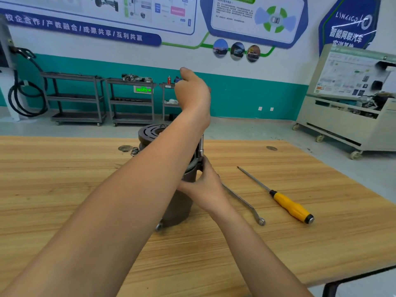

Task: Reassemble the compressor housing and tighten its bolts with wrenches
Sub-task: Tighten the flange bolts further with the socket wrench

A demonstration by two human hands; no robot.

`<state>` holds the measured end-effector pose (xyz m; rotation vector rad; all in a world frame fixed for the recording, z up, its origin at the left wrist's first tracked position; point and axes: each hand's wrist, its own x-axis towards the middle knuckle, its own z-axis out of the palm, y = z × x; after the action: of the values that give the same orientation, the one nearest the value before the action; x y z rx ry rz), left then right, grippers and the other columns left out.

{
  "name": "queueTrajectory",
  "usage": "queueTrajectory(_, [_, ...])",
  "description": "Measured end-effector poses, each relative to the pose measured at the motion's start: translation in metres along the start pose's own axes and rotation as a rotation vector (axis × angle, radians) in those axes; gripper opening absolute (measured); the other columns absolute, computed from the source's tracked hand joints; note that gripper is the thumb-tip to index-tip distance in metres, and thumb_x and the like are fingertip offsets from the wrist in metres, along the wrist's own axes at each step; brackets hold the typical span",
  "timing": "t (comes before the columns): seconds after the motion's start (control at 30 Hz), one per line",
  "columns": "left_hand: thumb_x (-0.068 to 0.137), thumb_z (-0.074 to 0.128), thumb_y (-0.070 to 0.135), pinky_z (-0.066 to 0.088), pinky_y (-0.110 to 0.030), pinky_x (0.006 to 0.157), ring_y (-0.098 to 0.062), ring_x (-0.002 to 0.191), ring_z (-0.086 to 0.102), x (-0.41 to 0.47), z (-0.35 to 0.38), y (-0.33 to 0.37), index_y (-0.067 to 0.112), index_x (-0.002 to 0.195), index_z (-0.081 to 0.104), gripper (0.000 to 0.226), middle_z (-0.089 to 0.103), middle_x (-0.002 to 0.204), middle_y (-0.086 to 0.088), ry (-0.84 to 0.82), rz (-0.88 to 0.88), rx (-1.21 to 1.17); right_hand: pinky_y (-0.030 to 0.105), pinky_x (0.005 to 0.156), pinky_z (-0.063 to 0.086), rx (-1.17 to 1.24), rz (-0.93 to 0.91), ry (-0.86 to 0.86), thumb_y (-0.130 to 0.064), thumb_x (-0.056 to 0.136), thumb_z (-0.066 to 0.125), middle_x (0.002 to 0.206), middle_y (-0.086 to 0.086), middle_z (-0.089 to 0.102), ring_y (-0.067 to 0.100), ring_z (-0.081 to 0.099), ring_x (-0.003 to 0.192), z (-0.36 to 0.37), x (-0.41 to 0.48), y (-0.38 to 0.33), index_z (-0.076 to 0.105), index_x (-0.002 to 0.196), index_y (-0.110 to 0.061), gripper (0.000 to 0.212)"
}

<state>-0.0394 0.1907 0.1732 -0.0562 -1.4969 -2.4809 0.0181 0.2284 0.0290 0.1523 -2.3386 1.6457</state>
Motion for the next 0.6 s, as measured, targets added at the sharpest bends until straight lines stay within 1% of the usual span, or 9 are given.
queueTrajectory(0.07, [0.102,0.019,0.031,0.018,-0.018,0.039,-0.01,0.035,0.021,0.001,0.003,0.0,0.013,0.068,0.034,0.041,0.031,0.05,0.003,-0.021,-0.025,0.05,0.002,0.064,0.04,-0.003,-0.015,0.013,-0.04,0.054,0.084,0.101,-0.027,0.058,-0.018,0.052,0.09,-0.001,0.0,0.0,0.052,0.105,-0.036,0.06])
queueTrajectory(0.13, [0.1,0.02,0.029,0.015,-0.013,0.037,-0.009,0.03,0.017,0.002,0.003,0.001,0.015,0.068,0.031,0.037,0.03,0.045,0.004,-0.085,-0.074,0.059,0.001,0.061,0.04,0.008,-0.027,0.027,-0.039,0.054,0.086,0.093,-0.029,0.058,-0.021,0.052,0.084,-0.003,0.0,0.0,0.054,0.094,-0.039,0.052])
queueTrajectory(0.27, [0.099,0.02,0.031,0.013,-0.012,0.032,-0.007,0.027,0.015,0.014,-0.006,0.006,0.019,0.069,0.032,0.035,0.026,0.035,0.009,-0.403,-0.264,0.047,-0.004,0.06,0.037,-0.015,-0.032,0.04,-0.039,0.052,0.089,0.086,-0.036,0.053,-0.031,0.045,0.078,-0.005,0.0,0.001,0.049,0.082,-0.046,0.051])
queueTrajectory(0.37, [0.099,0.029,0.036,0.014,-0.016,0.03,-0.004,0.025,0.018,0.026,-0.013,0.009,0.02,0.06,0.037,0.042,0.025,0.034,0.009,-0.726,-0.435,0.057,0.006,0.068,0.04,-0.049,-0.036,0.051,-0.042,0.049,0.088,0.094,-0.03,0.054,-0.014,0.051,0.091,-0.007,0.0,0.0,0.048,0.079,-0.049,0.051])
queueTrajectory(0.4, [0.098,0.03,0.038,0.015,-0.016,0.031,-0.003,0.025,0.019,0.028,-0.013,0.009,0.02,0.058,0.039,0.045,0.026,0.033,0.009,-0.78,-0.464,0.061,0.012,0.073,0.04,-0.057,-0.037,0.05,-0.043,0.048,0.088,0.099,-0.026,0.055,-0.007,0.051,0.097,-0.007,0.0,-0.001,0.048,0.079,-0.048,0.051])
queueTrajectory(0.43, [0.098,0.031,0.038,0.016,-0.016,0.032,-0.003,0.025,0.021,0.028,-0.011,0.009,0.02,0.058,0.039,0.045,0.026,0.033,0.008,-0.793,-0.478,0.089,0.016,0.075,0.041,-0.067,-0.037,0.049,-0.044,0.048,0.087,0.102,-0.023,0.056,-0.001,0.052,0.102,-0.008,0.001,-0.001,0.047,0.08,-0.048,0.051])
queueTrajectory(0.5, [0.099,0.03,0.038,0.021,-0.015,0.034,-0.003,0.027,0.025,0.026,-0.004,0.011,0.02,0.063,0.04,0.042,0.03,0.035,0.009,-0.727,-0.448,0.219,0.017,0.076,0.04,-0.078,-0.034,0.046,-0.046,0.048,0.087,0.1,-0.027,0.054,-0.001,0.051,0.102,-0.007,0.001,-0.001,0.047,0.079,-0.049,0.051])
queueTrajectory(0.57, [0.1,0.031,0.034,0.033,-0.014,0.038,-0.006,0.031,0.038,0.022,0.004,0.015,0.016,0.069,0.044,0.038,0.041,0.04,0.008,-0.621,-0.286,0.445,0.009,0.072,0.039,-0.079,-0.04,0.044,-0.046,0.048,0.087,0.091,-0.036,0.053,-0.012,0.05,0.094,-0.007,0.001,-0.001,0.047,0.077,-0.051,0.05])
queueTrajectory(0.6, [0.1,0.032,0.03,0.04,-0.017,0.042,-0.009,0.037,0.047,0.017,0.007,0.018,0.013,0.071,0.046,0.036,0.05,0.046,0.004,-0.569,-0.12,0.623,0.007,0.072,0.038,-0.078,-0.039,0.04,-0.047,0.049,0.087,0.088,-0.04,0.051,-0.015,0.048,0.092,-0.007,0.001,-0.002,0.046,0.077,-0.052,0.05])
